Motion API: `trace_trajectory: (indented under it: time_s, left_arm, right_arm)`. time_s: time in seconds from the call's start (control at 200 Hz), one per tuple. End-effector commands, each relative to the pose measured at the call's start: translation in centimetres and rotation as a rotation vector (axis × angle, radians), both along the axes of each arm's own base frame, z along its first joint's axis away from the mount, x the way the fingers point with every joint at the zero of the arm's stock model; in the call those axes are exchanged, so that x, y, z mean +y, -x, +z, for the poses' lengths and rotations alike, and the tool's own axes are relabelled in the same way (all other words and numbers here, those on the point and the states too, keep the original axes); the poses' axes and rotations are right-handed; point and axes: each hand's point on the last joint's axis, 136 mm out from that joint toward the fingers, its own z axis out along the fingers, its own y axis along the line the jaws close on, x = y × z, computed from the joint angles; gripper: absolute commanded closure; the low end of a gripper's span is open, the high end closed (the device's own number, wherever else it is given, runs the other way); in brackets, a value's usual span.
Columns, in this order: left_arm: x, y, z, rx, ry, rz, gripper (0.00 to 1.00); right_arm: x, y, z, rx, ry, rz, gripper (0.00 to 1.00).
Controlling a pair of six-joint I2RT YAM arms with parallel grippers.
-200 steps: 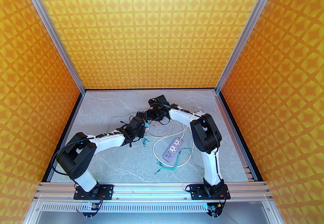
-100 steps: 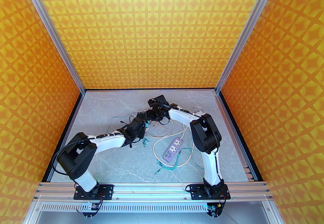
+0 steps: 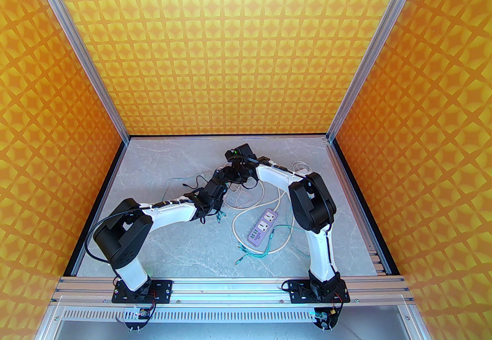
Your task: Pull the plug off the socket
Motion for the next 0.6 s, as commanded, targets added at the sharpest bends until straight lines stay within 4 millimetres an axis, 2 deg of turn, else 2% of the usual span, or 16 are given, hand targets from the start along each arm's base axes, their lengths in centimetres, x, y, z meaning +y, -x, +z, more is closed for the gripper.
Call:
trace_trajectory:
  time_s: [0.0,0.12,0.21,0.43,0.595]
  left_arm:
    - [-1.9,-0.1,3.0,-0.042,0.177,-0.042,1.0]
    - [-0.5,-0.2,3.6,-0.013,0.312,-0.007,1.0]
    - [-0.7,-0.2,4.2,-0.021,0.327,-0.023,1.0]
    - [-2.6,-0.1,3.5,-0.012,0.165,-0.112,1.0]
    - [-3.0,0.2,2.8,-0.05,-0.004,-0.126,1.0]
  right_arm:
    - [-4.7,2.4,-8.8,0.153,0.273,-0.063,0.45]
    - [-4.5,2.4,-8.9,0.155,0.27,-0.062,0.45]
    - [-4.5,2.4,-8.9,0.154,0.27,-0.061,0.45]
    - [-4.2,2.4,-8.8,0.154,0.267,-0.06,0.45]
    - [-4.2,2.5,-8.9,0.155,0.27,-0.059,0.45]
